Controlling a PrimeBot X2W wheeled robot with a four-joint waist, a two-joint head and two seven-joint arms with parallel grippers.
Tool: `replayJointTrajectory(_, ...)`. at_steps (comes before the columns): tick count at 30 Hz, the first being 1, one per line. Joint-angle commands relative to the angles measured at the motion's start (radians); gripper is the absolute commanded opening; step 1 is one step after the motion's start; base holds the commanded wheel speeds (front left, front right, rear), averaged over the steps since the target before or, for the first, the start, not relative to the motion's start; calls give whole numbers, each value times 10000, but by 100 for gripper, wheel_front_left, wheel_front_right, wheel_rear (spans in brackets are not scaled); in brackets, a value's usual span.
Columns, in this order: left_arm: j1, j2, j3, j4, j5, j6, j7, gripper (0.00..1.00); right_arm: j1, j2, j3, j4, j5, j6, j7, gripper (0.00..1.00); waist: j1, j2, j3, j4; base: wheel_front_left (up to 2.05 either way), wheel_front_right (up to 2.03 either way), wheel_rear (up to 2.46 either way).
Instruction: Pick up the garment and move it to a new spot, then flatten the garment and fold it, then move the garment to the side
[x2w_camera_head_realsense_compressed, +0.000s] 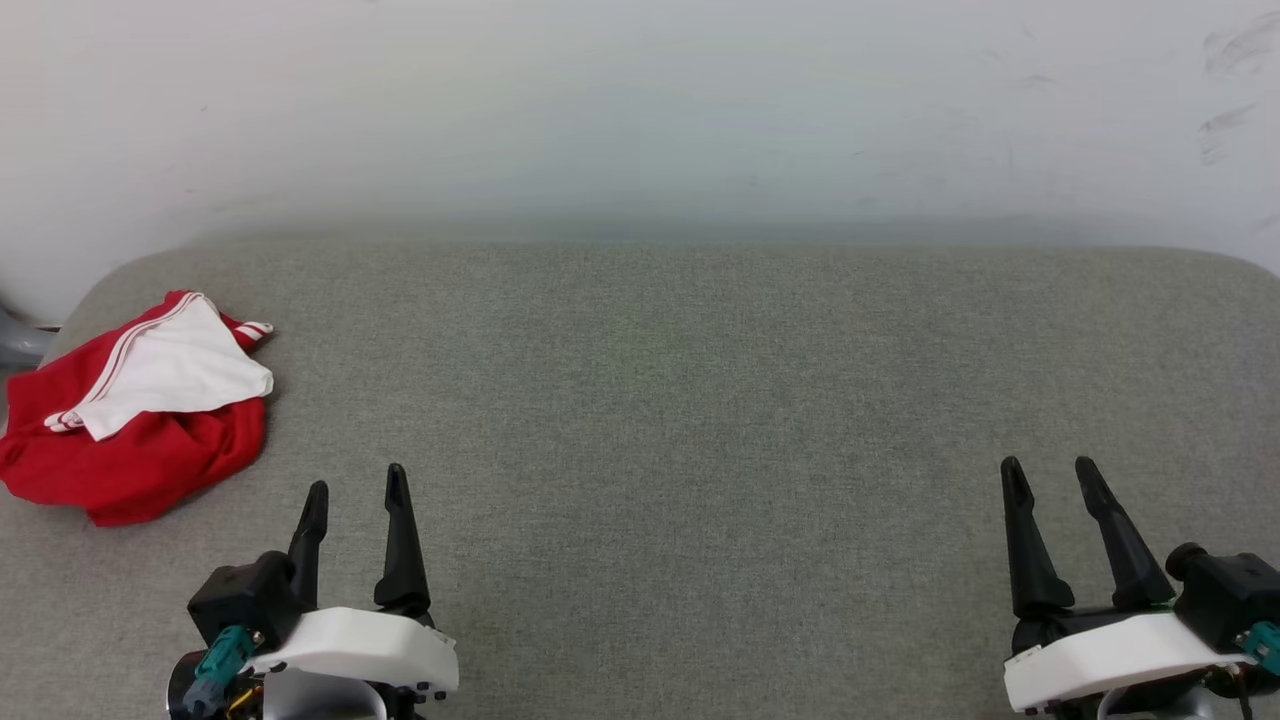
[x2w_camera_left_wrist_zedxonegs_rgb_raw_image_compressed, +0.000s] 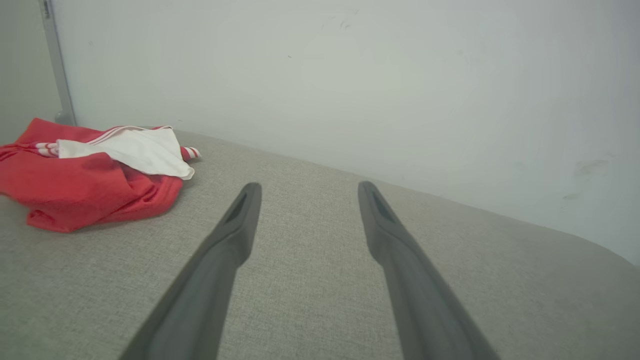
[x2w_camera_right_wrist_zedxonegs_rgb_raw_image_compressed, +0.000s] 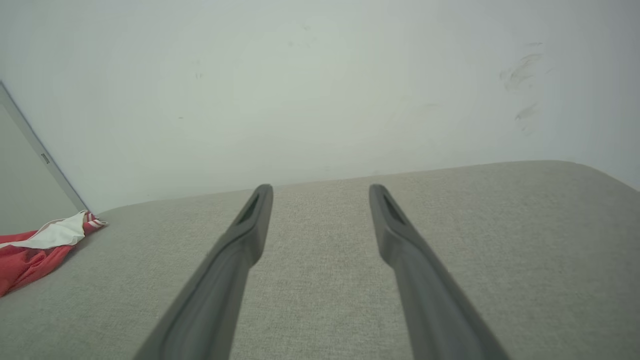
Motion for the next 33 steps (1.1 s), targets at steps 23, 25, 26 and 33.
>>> replayJointTrajectory(23,205,-53,-161,-80,1981,-112,-566,100,218,16,80,-339,-2109,-3,-576,100,0,0,-4,16,0,0,0)
replayJointTrajectory(25,204,-77,-146,-65,2100,-151,-601,100,245,17,75,-362,-2257,-3,-631,100,0,0,-11,18,0,0,0)
replayJointTrajectory(26,205,-89,-137,-60,2174,-150,-627,100,257,17,76,-372,-2316,-4,-635,100,0,0,-14,19,0,0,0)
replayJointTrajectory(33,264,-154,-64,-37,2600,-255,-753,100,277,18,90,-416,-2659,-4,-765,100,0,0,-16,33,0,0,0)
